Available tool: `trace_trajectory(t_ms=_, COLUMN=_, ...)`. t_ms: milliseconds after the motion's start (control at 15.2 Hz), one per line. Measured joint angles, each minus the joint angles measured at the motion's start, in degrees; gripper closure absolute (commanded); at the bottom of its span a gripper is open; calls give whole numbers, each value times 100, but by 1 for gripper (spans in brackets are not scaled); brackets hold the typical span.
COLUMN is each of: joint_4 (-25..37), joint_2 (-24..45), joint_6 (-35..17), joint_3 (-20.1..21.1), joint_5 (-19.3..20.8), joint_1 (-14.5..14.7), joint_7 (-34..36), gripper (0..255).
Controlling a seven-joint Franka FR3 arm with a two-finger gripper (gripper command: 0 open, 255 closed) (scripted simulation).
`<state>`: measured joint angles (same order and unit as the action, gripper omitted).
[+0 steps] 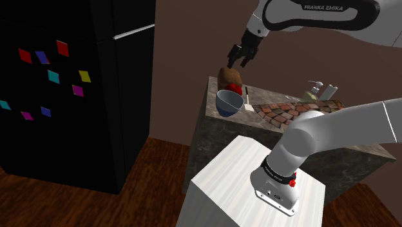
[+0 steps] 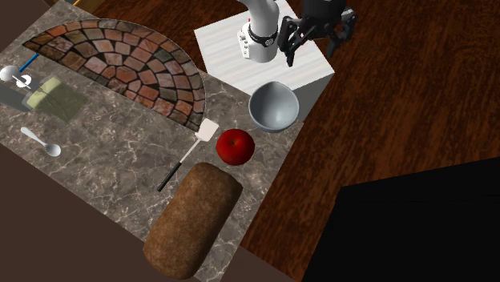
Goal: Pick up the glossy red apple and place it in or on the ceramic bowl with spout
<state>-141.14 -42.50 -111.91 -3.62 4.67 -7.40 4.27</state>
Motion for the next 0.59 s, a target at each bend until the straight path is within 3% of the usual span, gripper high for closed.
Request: trace_trajectory(t_ms=594, joint_4=-630, joint_2=746, joint_6=-1862, joint_3=-538, joint_5=515, joint_1=-654, joint_7=102, gripper=0)
